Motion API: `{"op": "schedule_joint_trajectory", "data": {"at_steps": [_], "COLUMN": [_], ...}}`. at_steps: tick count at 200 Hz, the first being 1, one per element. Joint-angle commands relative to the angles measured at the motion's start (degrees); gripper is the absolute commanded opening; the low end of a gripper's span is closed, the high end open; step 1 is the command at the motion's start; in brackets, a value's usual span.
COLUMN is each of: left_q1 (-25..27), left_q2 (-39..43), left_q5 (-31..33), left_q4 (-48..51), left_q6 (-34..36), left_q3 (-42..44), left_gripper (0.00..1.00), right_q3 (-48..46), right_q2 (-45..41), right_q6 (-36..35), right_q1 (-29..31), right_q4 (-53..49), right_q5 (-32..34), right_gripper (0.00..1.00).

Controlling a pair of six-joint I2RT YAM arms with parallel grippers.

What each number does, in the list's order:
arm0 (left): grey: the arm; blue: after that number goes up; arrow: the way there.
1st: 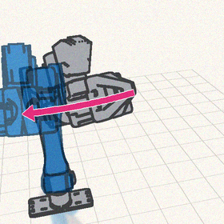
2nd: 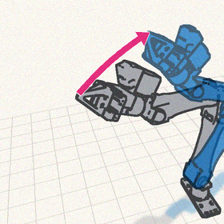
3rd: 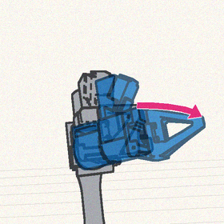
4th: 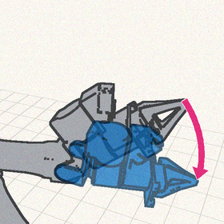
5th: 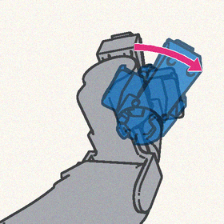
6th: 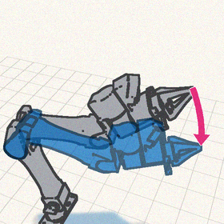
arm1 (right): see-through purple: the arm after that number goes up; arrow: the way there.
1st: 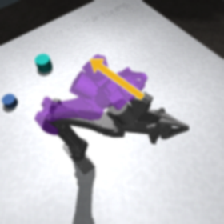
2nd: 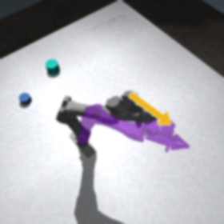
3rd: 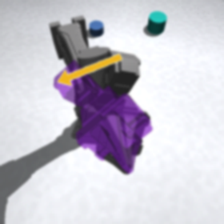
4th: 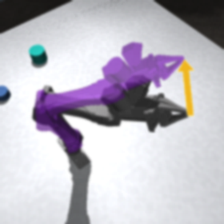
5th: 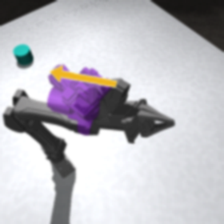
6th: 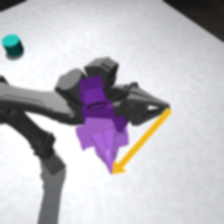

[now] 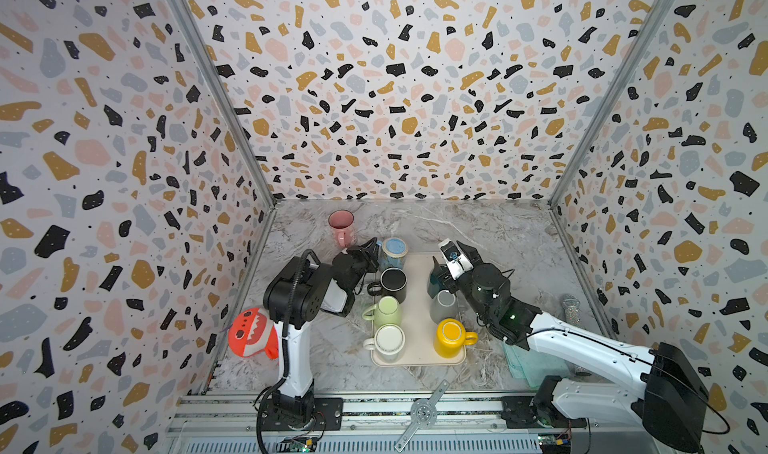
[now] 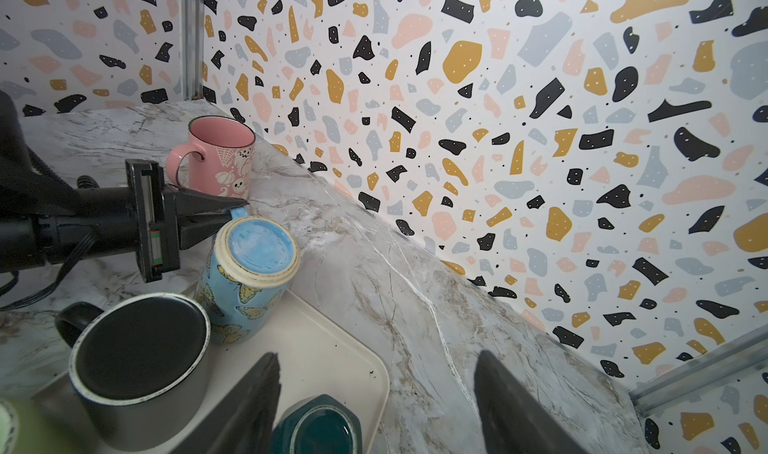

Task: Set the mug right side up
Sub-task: 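Turn the blue mug upright with the left gripper while the right gripper approaches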

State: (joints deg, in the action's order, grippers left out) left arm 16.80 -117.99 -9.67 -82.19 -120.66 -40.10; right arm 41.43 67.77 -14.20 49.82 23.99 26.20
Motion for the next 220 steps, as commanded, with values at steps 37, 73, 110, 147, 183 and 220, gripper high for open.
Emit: {"op": "schedule_joint_trajectory", "data": {"at_steps": [37, 73, 110, 147, 183, 220], "left_q1": [0.44, 0.69, 1.03, 1.38, 1.47, 1.48], "left_q2": [0.71, 0.49, 0.58, 0.92, 1.70, 1.81], "left_q5": [1.50, -0.35, -2.22, -4.35, -7.21, -11.82], "left_q4": [-11.50, -12.28, -12.81, -12.44, -11.17, -10.32], "left_q6": [-12.02, -9.68, -7.65, -5.71, -2.33, 3.49], "left_q3": [-0.73, -4.53, -7.04, -8.43, -10.28, -15.12], "left_gripper": [0.00, 0.00, 0.00, 0.00, 0.00, 0.00], "right_q3": [0.65, 0.51, 0.49, 0.41, 0.32, 0.40], "right_q2": [-0.71, -0.60, -0.36, -0.31, -0.33, -0.56], "right_q6": [1.31, 1.64, 1.80, 1.89, 2.07, 2.07], "right_q1": [-0.21, -0.16, -0.17, -0.18, -0.16, -0.16], "right_q4": [-0.43, -0.68, -0.69, -0.65, -0.68, -0.96], "right_q5": [-0.17, -0.21, -0.27, -0.36, -0.36, -0.40], "right_gripper": [0.75, 0.75, 0.75, 0.75, 0.75, 0.75]}}
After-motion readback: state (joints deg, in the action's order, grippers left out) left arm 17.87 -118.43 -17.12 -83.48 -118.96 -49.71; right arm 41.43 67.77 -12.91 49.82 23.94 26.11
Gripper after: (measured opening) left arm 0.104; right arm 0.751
